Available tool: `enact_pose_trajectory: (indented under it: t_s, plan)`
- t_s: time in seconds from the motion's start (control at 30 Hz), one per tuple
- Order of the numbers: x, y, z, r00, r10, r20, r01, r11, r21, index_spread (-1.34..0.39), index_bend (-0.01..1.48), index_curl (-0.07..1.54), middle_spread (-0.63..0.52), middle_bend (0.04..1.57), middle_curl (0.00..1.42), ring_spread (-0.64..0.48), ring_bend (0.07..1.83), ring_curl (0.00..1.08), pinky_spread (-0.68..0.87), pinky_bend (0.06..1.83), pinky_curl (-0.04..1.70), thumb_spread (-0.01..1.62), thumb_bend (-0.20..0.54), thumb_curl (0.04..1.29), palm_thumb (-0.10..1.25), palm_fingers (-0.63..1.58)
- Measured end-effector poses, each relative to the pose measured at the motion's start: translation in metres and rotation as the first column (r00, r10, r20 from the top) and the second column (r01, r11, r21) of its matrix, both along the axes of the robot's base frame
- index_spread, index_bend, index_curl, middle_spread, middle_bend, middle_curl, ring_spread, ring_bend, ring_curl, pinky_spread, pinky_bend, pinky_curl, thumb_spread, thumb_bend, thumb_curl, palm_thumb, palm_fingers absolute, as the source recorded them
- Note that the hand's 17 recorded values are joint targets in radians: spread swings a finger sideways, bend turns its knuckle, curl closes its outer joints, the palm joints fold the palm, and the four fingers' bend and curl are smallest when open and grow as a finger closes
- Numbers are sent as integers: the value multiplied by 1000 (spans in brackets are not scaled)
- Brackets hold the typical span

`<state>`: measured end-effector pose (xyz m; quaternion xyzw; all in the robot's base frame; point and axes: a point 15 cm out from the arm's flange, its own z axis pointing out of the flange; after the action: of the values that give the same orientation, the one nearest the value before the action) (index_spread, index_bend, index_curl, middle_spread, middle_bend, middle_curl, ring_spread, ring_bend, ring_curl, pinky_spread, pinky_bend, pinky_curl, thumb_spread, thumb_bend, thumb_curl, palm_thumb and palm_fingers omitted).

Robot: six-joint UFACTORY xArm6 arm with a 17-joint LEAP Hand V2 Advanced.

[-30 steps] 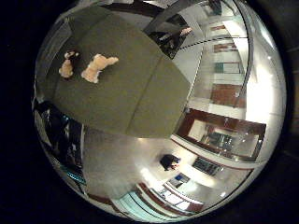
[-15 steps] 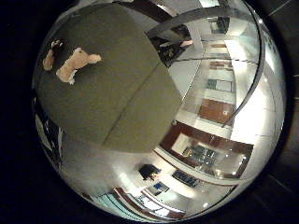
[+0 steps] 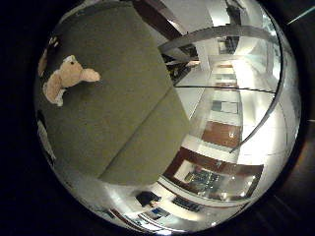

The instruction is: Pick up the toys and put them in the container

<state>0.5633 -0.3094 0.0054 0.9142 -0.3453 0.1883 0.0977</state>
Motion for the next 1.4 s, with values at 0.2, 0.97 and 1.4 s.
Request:
enact_pose_trajectory:
  t_s: [0.2, 0.97, 1.4]
  plan:
    - [-2, 2, -29, 999, 29, -15, -29, 1000, 7, -420, 165, 268, -38, 193, 331, 144, 358, 269, 299, 577, 120, 937, -24, 460, 886, 8]
    - [29, 13, -83, 996, 93, -2, -93, 996, 9, -431, 164, 276, -38, 197, 332, 122, 311, 261, 288, 521, 129, 939, -24, 503, 874, 69]
    - [35, 1, -111, 993, 116, -39, -116, 993, -19, -454, 173, 286, -38, 196, 327, 111, 294, 259, 292, 504, 125, 919, -26, 515, 864, 107]
